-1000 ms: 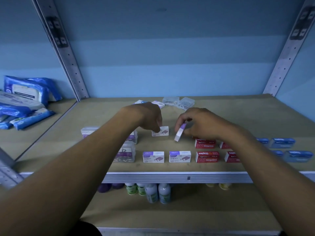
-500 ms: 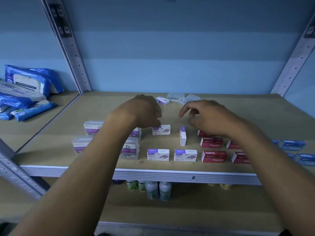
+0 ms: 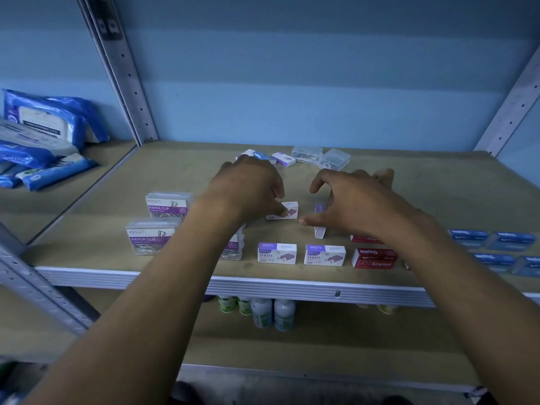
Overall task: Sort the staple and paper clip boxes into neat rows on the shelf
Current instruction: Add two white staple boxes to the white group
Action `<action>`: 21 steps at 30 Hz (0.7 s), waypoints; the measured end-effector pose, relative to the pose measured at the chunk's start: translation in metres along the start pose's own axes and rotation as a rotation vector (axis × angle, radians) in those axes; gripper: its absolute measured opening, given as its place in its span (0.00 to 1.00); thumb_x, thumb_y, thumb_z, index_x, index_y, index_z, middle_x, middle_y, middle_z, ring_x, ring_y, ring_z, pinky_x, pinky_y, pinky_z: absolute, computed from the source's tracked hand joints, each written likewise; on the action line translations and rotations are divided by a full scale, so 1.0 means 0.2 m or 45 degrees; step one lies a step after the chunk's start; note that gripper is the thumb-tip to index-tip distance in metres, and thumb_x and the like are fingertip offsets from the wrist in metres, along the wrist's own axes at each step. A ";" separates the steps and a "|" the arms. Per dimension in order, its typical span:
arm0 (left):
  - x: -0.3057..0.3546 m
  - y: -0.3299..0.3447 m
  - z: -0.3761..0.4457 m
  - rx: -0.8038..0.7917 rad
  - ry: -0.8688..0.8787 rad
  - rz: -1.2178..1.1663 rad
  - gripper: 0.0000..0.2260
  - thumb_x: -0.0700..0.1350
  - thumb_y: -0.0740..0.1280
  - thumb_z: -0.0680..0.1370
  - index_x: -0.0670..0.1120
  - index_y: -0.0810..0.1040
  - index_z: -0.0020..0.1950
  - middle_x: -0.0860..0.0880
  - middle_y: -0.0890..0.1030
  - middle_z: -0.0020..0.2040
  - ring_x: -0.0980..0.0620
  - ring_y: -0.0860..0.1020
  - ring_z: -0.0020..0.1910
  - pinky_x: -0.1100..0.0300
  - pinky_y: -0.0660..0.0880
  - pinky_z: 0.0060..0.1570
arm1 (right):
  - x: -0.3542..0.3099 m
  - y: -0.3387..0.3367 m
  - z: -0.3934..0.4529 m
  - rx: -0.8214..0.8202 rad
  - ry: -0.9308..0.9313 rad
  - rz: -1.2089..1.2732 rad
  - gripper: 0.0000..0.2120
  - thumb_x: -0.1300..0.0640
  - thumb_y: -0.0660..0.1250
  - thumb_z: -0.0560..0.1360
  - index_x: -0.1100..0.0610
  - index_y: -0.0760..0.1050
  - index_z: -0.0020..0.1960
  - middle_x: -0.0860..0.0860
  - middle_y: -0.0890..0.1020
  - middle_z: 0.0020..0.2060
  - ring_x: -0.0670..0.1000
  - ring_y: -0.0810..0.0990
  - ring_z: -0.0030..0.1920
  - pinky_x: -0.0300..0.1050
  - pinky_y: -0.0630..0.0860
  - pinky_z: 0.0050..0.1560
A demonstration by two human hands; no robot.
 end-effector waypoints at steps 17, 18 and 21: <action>-0.02 0.02 0.01 -0.008 -0.021 -0.068 0.04 0.47 0.73 0.72 0.54 0.86 0.45 0.57 0.84 0.45 0.54 0.78 0.51 0.58 0.75 0.53 | 0.03 -0.01 -0.04 -0.061 -0.011 0.039 0.06 0.46 0.74 0.72 0.43 0.82 0.49 0.39 0.81 0.38 0.43 0.76 0.52 0.50 0.54 0.48; -0.03 0.02 0.00 -0.019 -0.015 -0.075 0.04 0.46 0.73 0.72 0.54 0.86 0.44 0.57 0.85 0.44 0.54 0.78 0.50 0.57 0.76 0.53 | 0.03 -0.01 -0.04 -0.056 -0.014 0.042 0.06 0.46 0.75 0.72 0.42 0.83 0.48 0.39 0.81 0.39 0.43 0.76 0.51 0.50 0.55 0.49; -0.03 0.01 -0.01 -0.039 0.001 -0.097 0.04 0.46 0.74 0.71 0.55 0.86 0.41 0.57 0.85 0.42 0.54 0.79 0.48 0.55 0.77 0.52 | 0.04 -0.02 -0.04 -0.047 -0.020 0.049 0.06 0.45 0.75 0.71 0.41 0.83 0.48 0.38 0.81 0.39 0.42 0.76 0.51 0.50 0.56 0.50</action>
Point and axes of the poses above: each hand's wrist, its own z-axis towards the middle knuckle, its own y-axis out of the palm, x = y × z, the point moved 5 cm from there along z, towards the middle knuckle
